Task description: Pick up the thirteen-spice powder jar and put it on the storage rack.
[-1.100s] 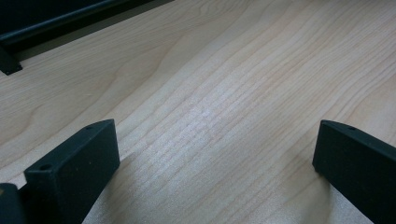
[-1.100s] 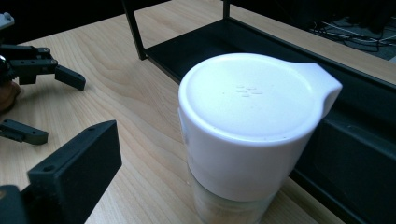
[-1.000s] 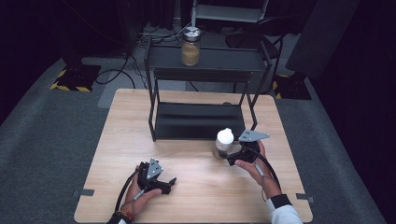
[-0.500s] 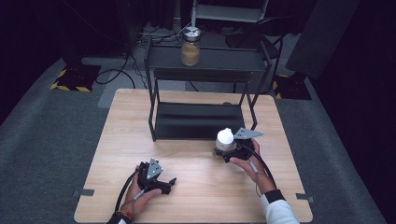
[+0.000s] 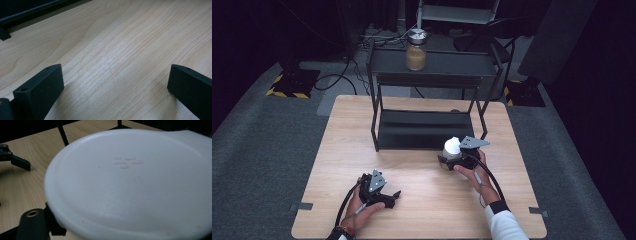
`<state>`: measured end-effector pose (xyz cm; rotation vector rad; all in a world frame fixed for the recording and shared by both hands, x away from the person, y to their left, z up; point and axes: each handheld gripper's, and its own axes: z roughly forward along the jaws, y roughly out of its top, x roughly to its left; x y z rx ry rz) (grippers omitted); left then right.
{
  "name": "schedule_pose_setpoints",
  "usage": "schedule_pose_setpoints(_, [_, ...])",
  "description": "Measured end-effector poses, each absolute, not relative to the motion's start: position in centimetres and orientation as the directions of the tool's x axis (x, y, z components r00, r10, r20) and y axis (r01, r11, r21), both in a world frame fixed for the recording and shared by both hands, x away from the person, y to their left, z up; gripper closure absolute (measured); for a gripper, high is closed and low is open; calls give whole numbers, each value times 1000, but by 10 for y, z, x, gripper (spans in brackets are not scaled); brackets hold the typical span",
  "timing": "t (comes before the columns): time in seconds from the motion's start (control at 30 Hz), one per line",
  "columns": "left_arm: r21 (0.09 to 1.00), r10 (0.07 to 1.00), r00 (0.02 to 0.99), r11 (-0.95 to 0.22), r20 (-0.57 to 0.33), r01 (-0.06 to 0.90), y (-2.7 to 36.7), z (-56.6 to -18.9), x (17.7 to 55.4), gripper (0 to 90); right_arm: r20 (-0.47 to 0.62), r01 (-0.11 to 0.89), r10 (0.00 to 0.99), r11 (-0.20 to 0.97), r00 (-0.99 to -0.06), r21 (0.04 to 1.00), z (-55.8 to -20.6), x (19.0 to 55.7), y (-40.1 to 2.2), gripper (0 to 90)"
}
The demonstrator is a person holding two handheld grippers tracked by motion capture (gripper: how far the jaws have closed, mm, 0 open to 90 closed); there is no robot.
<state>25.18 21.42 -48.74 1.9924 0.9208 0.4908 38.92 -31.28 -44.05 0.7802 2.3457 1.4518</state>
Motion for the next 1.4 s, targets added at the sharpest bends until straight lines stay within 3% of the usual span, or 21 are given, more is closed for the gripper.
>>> schedule_pose_setpoints(0.13, [836,760,650,-354,-5,420,214,-487,252,5,16,277,580,365,-815,889,-441,386,-309,295])
schedule_pose_setpoints(0.73, [835,761,649,-355,-3,420,214,-487,252,4,1,272,615,346,-788,898,-425,373,-312,302])
schedule_pose_setpoints(1.4, [835,761,648,-355,-3,420,214,-487,252,4,-9,266,629,342,-777,901,-319,374,-319,303])
